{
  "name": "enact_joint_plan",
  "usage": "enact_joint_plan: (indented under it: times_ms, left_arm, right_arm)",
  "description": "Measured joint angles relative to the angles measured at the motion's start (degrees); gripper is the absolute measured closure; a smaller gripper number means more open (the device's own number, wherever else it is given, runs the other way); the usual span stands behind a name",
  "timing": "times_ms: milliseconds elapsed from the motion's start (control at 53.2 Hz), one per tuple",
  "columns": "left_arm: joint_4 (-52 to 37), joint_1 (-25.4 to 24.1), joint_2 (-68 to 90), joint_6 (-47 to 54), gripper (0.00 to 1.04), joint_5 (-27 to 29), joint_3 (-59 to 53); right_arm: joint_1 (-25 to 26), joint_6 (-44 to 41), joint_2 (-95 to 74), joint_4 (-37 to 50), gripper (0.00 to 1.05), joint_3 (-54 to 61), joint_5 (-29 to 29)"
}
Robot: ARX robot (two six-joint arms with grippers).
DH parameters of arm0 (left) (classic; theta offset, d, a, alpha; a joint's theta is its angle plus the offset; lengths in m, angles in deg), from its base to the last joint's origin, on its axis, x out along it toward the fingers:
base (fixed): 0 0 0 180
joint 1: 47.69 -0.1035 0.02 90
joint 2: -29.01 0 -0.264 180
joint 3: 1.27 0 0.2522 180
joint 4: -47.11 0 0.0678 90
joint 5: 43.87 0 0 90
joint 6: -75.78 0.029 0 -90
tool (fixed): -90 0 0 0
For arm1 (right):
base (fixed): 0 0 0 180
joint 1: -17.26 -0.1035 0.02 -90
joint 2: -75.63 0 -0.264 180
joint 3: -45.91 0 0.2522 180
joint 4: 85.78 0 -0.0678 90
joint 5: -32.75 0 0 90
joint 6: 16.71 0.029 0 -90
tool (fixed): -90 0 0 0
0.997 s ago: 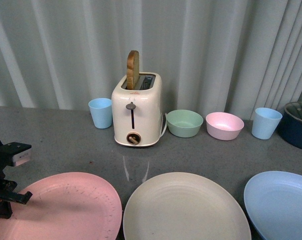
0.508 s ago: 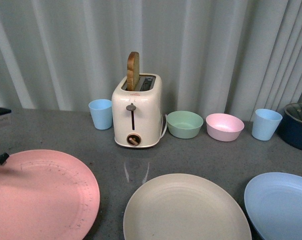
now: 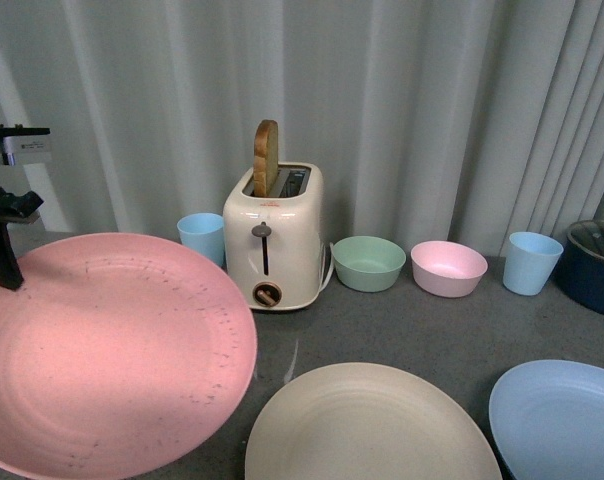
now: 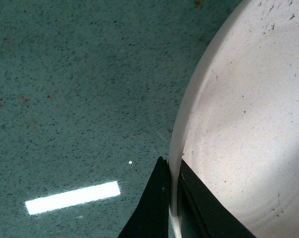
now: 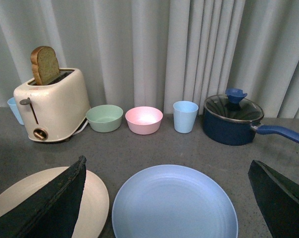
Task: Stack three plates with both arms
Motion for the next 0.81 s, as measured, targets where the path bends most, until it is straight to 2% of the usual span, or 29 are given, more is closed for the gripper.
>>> enact_joint_plan:
  times_ms: [169,376,564,809]
  left_arm:
    - [-0.83,3.93,0.0,-4.5,1.01,-2.34,-0.68]
    - [-3.43,11.67,1.38,-10.01,1.01,-4.94,-0.87]
    - [-4.5,17.86,4.13,-12.98,1.01,-5.01,-0.44]
    - [-6.19,21.09,8.22,-14.91,1.01,-4.24,0.46]
  right_arm:
    - [0.0,0.0,0.0,0.0,0.07,0.0,0.0]
    - [0.0,0.0,0.0,0.0,0.07,0.0,0.0]
    - [0.0,0.0,0.0,0.0,0.07,0.0,0.0]
    - [0.0,0.0,0.0,0.0,0.07,0.0,0.0]
